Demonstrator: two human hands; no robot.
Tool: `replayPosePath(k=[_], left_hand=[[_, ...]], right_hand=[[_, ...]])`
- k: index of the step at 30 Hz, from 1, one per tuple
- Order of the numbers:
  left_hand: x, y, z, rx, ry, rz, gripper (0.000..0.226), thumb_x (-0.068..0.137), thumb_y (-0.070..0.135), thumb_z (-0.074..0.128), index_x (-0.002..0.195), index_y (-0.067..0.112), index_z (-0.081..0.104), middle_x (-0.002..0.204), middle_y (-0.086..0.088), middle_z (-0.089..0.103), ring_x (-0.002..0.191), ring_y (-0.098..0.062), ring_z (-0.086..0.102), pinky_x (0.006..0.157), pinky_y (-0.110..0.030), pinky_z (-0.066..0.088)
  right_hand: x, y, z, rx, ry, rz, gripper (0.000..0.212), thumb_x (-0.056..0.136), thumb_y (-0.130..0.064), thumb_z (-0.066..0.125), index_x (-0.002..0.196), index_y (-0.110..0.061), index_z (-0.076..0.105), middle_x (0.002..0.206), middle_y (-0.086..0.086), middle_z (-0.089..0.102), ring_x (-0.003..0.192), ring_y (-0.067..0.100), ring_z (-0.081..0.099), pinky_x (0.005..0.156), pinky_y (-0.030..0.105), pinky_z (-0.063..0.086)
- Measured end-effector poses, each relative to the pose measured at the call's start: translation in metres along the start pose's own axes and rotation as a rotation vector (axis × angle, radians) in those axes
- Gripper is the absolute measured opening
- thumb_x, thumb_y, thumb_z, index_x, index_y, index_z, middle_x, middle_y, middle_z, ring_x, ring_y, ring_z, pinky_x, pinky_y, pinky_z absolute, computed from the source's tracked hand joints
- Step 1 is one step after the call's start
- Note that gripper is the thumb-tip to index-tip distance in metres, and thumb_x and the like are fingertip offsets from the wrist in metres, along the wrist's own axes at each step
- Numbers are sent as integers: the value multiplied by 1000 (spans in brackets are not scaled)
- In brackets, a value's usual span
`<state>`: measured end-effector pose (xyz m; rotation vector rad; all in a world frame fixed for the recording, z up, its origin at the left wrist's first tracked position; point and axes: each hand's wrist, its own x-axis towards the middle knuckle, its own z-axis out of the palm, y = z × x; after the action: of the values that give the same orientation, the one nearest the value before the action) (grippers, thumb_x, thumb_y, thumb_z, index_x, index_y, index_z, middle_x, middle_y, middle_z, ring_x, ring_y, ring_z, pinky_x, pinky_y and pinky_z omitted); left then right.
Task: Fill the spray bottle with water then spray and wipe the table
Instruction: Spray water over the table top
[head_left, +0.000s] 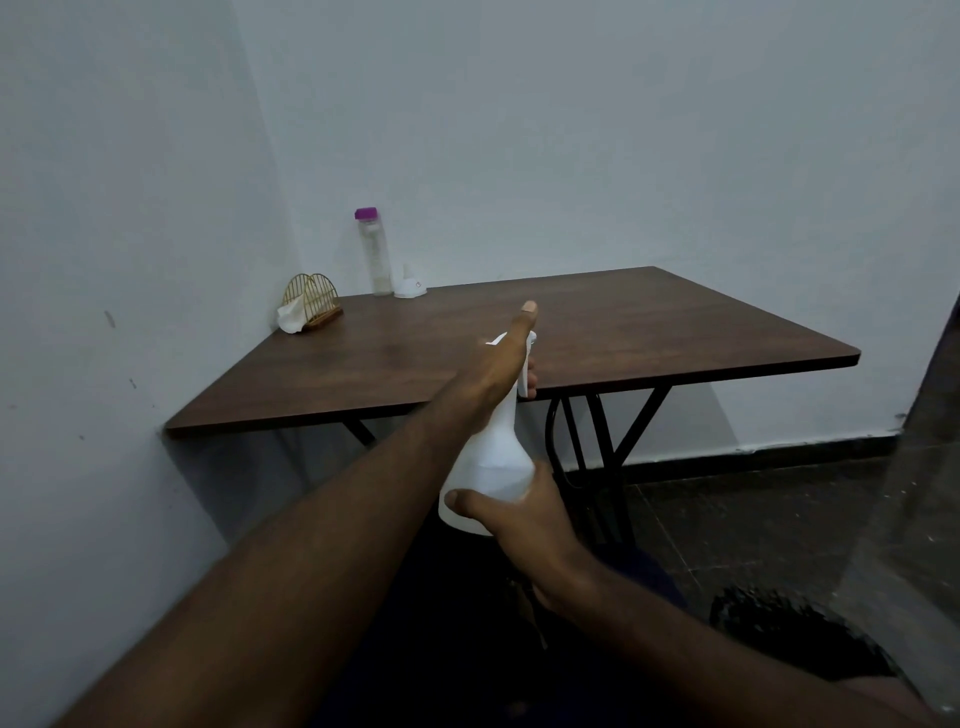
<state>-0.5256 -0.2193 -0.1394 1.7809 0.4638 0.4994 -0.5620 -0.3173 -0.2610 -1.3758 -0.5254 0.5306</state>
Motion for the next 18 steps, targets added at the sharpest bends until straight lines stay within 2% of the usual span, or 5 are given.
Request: replayPosePath(k=[4, 8, 13, 15, 18], left_hand=[[-2, 1, 0, 19, 9, 25, 66, 90, 70, 36, 112, 14, 65, 98, -20, 68, 80, -19, 66, 60, -22, 53], [-5, 5, 1, 46, 98, 36, 53, 94, 64, 35, 110, 23, 63, 79, -2, 56, 67, -13, 56, 59, -26, 52], [0, -2, 1, 41, 31, 54, 61, 94, 64, 33, 116, 17, 64, 80, -11, 62, 79, -19, 66, 51, -14, 49], [2, -6, 1, 73, 2, 57, 72, 92, 68, 31, 104, 8, 68, 91, -12, 68, 87, -21, 69, 55, -14, 48], [4, -9, 0, 106, 8, 65, 83, 88, 75, 29, 92, 4, 71, 88, -14, 72, 87, -17, 69, 81, -27, 50]], right_hand=[[-4, -2, 0, -24, 9, -9, 87, 52, -35, 93, 126, -25, 47, 116, -1, 65, 101, 15, 69, 76, 35, 63], [-8, -5, 1, -29, 6, -19, 87, 54, -32, 91, 127, -24, 44, 115, -3, 64, 100, 13, 68, 77, 36, 62], [-5, -2, 1, -31, 19, -9, 91, 49, -38, 91, 127, -26, 45, 117, -2, 64, 101, 14, 67, 76, 36, 63], [-4, 1, 1, -7, 16, 11, 94, 46, -39, 91, 127, -26, 45, 117, -1, 64, 102, 16, 67, 78, 38, 62], [-2, 4, 3, 7, -2, 25, 95, 47, -39, 93, 129, -24, 48, 117, 0, 66, 103, 17, 69, 78, 38, 62]])
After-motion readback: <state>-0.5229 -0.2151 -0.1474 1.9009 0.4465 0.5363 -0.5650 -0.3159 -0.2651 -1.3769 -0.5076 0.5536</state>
